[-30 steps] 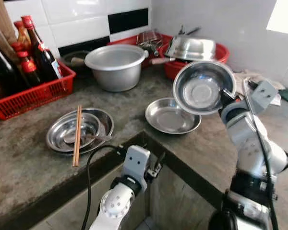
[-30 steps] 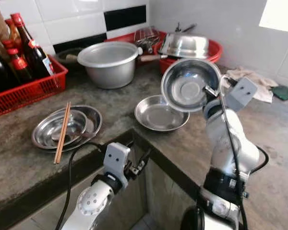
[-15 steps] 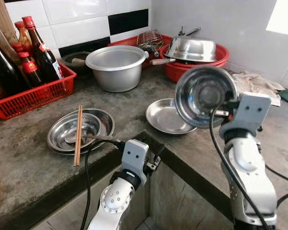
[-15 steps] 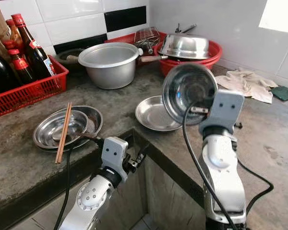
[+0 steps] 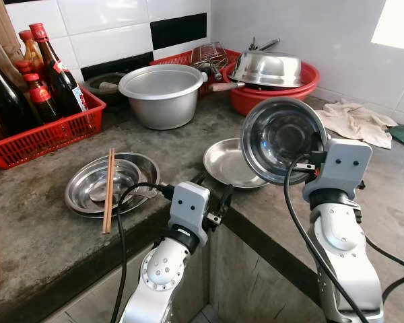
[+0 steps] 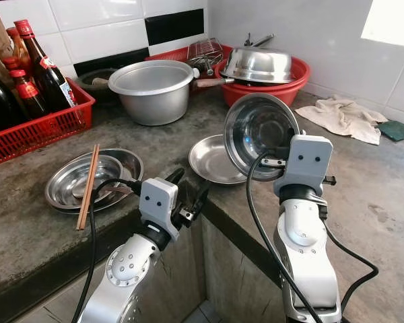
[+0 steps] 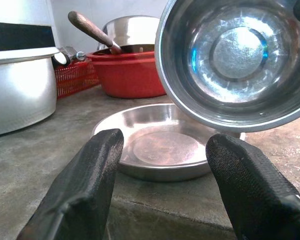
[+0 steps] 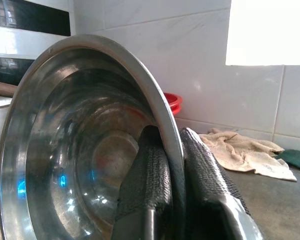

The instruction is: Kitchen organization

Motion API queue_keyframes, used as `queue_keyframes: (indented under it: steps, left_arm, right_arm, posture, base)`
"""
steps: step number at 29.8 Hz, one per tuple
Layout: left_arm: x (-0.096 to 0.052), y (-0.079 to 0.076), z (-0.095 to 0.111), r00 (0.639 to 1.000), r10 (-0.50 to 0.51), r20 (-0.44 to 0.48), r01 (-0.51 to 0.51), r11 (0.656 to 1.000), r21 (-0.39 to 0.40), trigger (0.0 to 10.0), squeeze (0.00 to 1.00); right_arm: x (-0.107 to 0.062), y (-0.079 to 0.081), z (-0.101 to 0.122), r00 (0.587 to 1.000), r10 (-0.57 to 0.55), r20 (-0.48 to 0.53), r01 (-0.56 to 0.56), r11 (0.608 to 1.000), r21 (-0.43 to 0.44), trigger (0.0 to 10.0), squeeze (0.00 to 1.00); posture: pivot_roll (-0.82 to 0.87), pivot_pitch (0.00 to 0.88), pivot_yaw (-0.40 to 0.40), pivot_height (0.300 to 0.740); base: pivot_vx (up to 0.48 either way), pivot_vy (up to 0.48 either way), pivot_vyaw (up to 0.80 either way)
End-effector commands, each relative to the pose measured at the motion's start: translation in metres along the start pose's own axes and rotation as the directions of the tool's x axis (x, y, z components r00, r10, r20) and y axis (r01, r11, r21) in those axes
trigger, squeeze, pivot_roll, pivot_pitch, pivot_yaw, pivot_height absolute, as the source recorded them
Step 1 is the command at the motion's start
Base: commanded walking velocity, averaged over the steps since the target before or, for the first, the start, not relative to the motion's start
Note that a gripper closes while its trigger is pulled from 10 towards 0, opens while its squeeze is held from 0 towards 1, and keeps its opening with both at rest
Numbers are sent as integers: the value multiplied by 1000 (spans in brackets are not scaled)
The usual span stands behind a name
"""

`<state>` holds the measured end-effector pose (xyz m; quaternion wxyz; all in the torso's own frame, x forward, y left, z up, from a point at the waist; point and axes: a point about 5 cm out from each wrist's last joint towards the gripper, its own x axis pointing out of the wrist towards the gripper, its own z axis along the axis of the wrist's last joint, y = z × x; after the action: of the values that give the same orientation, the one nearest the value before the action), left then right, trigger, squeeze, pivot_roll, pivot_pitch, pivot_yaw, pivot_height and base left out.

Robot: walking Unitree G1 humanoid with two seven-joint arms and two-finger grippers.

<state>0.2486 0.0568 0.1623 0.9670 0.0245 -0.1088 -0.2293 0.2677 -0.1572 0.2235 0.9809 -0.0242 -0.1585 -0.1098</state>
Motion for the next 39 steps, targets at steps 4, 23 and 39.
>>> queue_keyframes:
  steps: [4,23,39]
  left_arm:
    - [-1,-1,1,1000,-2,0,2,1000,4,10000,0]
    - [-2,-1,-1,1000,-7,-14,7,1000,11,10000,0]
    - [-3,0,-2,1000,-7,-17,8,1000,9,10000,0]
  right_arm:
    - [0,-1,7,999,-7,44,7,1000,10,0,0]
    - [0,0,5,999,-12,40,12,1000,13,0,0]
    - [-1,0,1,1000,-15,22,15,1000,6,0,0]
  posture:
    - [105,0,-5,740]
    - [105,0,-2,740]
    - [105,0,0,740]
  base:
    - [0,0,0]
    - [0,0,0]
    - [-208,0,0]
